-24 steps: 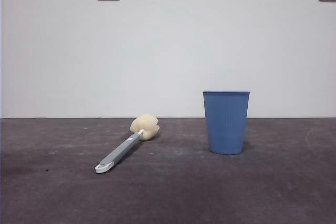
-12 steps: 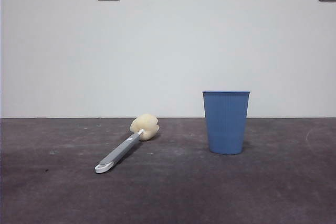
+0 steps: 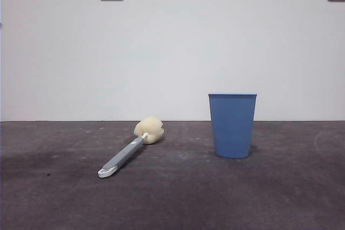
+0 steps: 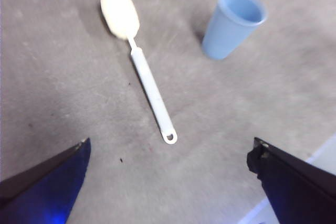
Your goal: Pick up the cup brush,pick up the cup,insert the brush into the cup,clean the cup,put the cup brush back,put the cup back to the fixed position on the table
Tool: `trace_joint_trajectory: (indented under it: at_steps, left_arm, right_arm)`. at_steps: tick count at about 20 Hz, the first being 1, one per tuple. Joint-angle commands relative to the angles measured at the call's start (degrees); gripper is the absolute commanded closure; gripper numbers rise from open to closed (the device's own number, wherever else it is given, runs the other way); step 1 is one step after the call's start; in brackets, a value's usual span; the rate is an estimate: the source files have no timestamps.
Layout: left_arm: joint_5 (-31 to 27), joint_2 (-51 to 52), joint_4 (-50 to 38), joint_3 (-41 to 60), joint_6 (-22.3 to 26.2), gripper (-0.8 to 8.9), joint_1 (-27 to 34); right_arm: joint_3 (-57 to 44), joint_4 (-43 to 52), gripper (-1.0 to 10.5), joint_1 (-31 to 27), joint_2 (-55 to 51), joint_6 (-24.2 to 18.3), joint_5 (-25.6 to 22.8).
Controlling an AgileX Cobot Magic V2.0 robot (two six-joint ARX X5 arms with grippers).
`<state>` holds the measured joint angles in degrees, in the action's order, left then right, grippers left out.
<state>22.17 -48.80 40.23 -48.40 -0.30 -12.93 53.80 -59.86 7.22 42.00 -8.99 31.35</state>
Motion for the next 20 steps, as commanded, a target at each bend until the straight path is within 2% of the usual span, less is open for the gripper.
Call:
trace_joint_trajectory:
  at_steps: [1,4,6,13,20]
  left_arm:
    - [-7.67,-6.47,-5.46,0.02,-6.03,2.79,-7.69]
    - [-16.59,-15.87,-13.18,-0.11,-10.19,2.79,-14.8]
    - [-19.54,-22.43,-16.63,-0.7,-12.28,2.8,-17.22]
    - [-25.18,-41.99,-19.02,-7.3,-13.68,2.83,-21.33]
    - [-29.55,-48.61,-20.46,-8.66,-14.99,2.84,-21.92]
  right_arm:
    - [0.11,0.26,3.3,0.15,0.0,0.55,0.02]
    - [0.11,0.24,3.3,0.15,0.0,0.59,0.04]
    - [0.11,0.24,3.3,0.15,0.0,0.61,0.07]
    - [0.11,0.24,3.3,0.15,0.0,0.66,0.07]
    - [0.11,0.28,3.3,0.15,0.0,1.03,0.11]
